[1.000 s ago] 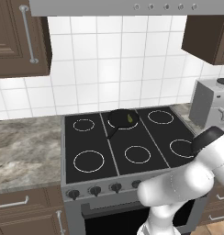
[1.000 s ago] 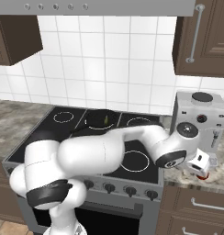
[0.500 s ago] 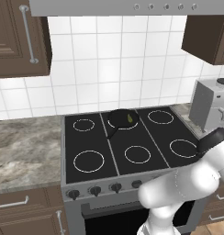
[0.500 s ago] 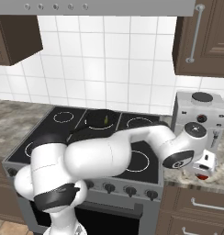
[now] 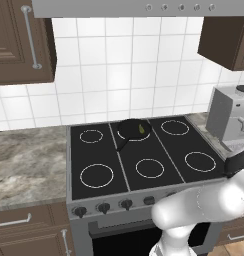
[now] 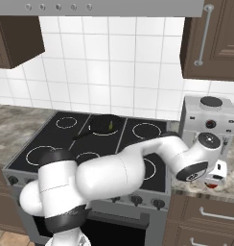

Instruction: Put the lemon wedge and bell pepper in the pan. Then turn on the rear center burner and set the heat to medium.

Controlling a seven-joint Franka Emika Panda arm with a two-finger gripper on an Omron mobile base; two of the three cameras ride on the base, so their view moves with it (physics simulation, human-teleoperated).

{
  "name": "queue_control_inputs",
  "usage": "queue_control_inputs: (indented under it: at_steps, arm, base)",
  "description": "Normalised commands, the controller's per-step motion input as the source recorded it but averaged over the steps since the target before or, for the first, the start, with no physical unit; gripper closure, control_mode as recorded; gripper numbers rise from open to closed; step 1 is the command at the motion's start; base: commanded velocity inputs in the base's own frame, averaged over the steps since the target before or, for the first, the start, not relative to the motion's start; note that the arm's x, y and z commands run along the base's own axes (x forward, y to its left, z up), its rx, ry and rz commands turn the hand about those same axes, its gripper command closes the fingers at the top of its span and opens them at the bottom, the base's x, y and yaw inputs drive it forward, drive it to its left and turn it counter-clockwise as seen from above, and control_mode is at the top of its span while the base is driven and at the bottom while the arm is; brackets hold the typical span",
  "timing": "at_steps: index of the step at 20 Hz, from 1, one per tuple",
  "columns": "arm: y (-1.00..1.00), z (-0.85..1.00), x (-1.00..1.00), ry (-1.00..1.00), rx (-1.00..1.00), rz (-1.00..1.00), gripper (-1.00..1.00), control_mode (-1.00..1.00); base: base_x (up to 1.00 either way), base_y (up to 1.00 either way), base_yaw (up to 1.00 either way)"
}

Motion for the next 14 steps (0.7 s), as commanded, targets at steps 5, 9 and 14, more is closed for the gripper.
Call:
queue_control_inputs:
  at_steps: [5,9,14]
  arm:
    - [0.0,-0.22,0.0,0.0,-0.08,0.0,-1.0,-1.0]
    - [0.0,-0.17,0.0,0.0,-0.08,0.0,-1.0,-1.0]
    - [0.0,-0.14,0.0,0.0,-0.07,0.0,-1.0,-1.0]
  base:
    - [0.0,0.0,0.0]
    - [0.0,0.0,0.0]
    - [0.0,0.0,0.0]
